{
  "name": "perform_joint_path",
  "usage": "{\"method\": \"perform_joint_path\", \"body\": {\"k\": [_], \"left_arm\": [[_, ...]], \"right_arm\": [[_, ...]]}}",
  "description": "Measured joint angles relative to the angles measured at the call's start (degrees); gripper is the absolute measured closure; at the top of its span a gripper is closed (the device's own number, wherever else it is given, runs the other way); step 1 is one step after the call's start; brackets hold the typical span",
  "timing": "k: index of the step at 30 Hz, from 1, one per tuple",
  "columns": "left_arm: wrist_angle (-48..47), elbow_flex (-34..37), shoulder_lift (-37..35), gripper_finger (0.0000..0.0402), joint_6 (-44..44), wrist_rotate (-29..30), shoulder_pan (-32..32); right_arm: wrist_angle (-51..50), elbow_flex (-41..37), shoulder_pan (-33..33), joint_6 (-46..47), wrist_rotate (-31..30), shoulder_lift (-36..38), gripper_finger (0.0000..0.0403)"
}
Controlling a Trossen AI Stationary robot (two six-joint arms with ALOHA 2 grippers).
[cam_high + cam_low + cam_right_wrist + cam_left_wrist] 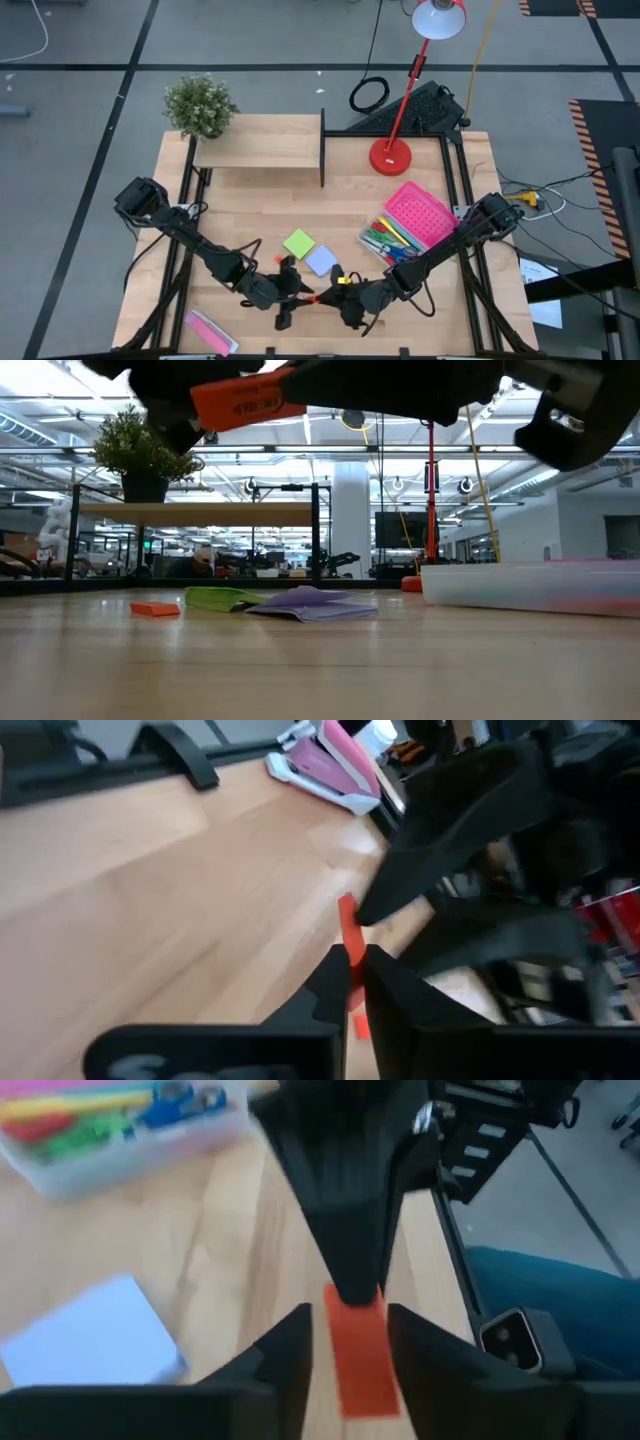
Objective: Pack school essentials
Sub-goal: Put the bottom orange eraser into the pink supply box
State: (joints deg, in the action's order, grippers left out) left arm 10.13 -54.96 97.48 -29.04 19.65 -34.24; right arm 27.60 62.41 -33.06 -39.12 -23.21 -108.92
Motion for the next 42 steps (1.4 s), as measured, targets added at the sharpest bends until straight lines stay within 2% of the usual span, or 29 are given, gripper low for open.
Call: {"method": "perform_joint_path", "body": {"k": [2, 7, 11, 14, 19, 22, 26, 28, 34, 42], "left_arm": [[1.3, 0.0, 0.0, 0.0248, 2.6, 1.4, -0.2], [1.9, 0.0, -1.0, 0.0177, 6.0, 9.2, -2.0], [1.6, -0.1, -2.9, 0.014, 9.3, 13.3, -3.7], [2.1, -0.1, -3.3, 0.0129, 11.4, 15.7, -5.7], [1.3, 0.0, -2.9, 0.0127, 13.3, 21.1, -8.7], [-0.4, 0.0, -2.6, 0.0126, 12.9, 23.7, -9.6], [-1.7, 0.0, -2.6, 0.0126, 11.0, 24.4, -9.8], [-2.0, 0.1, -2.6, 0.0126, 10.3, 24.4, -9.7], [-2.4, 0.1, -2.6, 0.0126, 7.4, 24.5, -9.3], [-2.6, 0.1, -2.6, 0.0126, 7.3, 24.5, -9.3]], "right_arm": [[0.0, 0.0, 0.0, 2.4, 1.1, 0.0, 0.0392], [0.0, 0.0, -0.7, 11.0, 1.2, 0.0, 0.0391], [-0.9, 0.0, -1.5, 22.3, 0.9, 0.0, 0.0391], [-3.8, 0.0, -1.6, 32.8, 0.4, 0.3, 0.0391], [-14.1, -0.1, -1.1, 51.5, -2.5, 3.3, 0.0391], [-23.0, -0.1, -0.2, 62.0, -3.4, 7.3, 0.0391], [-36.4, -0.1, 1.4, 73.4, -4.0, 14.4, 0.0391], [-42.1, -0.5, 2.2, 78.7, -6.2, 18.2, 0.0391], [-43.5, -10.6, 4.4, 89.1, -12.9, 29.2, 0.0391], [-36.2, -30.1, 5.9, 101.8, -15.6, 42.6, 0.0391]]}}
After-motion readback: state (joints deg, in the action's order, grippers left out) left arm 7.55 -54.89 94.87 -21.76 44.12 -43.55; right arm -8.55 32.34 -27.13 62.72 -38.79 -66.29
